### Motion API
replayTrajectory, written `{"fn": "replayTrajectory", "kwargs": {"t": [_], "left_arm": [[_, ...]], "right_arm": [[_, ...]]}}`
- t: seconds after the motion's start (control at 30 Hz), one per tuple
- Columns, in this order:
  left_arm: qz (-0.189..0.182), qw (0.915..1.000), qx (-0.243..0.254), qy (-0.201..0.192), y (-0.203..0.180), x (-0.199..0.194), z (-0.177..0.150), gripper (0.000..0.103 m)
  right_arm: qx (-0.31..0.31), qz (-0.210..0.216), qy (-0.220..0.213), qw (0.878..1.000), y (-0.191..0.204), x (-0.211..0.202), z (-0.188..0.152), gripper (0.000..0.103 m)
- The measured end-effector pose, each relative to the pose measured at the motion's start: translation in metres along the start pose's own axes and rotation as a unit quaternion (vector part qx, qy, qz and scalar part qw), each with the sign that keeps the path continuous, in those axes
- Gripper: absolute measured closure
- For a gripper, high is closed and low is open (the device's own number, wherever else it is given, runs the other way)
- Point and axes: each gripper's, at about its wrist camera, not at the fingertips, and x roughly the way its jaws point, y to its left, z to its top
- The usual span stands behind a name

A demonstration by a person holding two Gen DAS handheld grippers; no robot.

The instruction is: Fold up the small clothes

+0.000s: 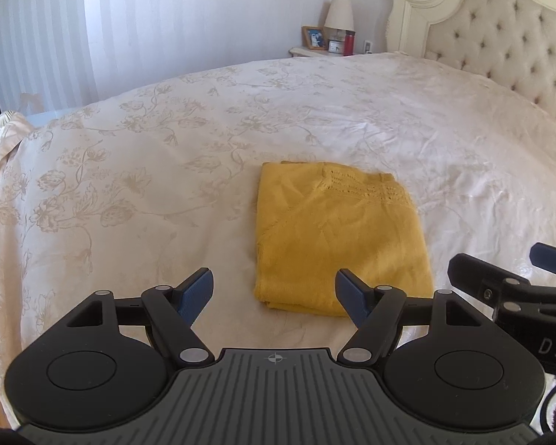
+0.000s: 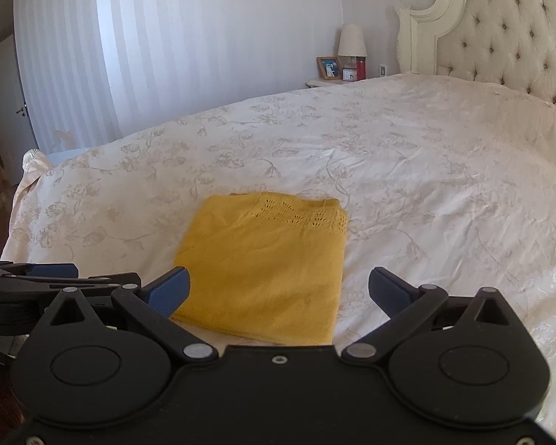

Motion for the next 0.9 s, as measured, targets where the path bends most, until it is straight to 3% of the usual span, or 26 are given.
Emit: {"fn": "replayTrajectory", "kwargs": {"t": [0.9], "left_arm": [[-0.003,0.9999,0.007,0.008,-0.0057,0.0035,-0.0006,0.031]], "right_arm": [[0.029,-0.016,0.033,0.999,-0.0098,0.0064,0.0015,0.001]]}}
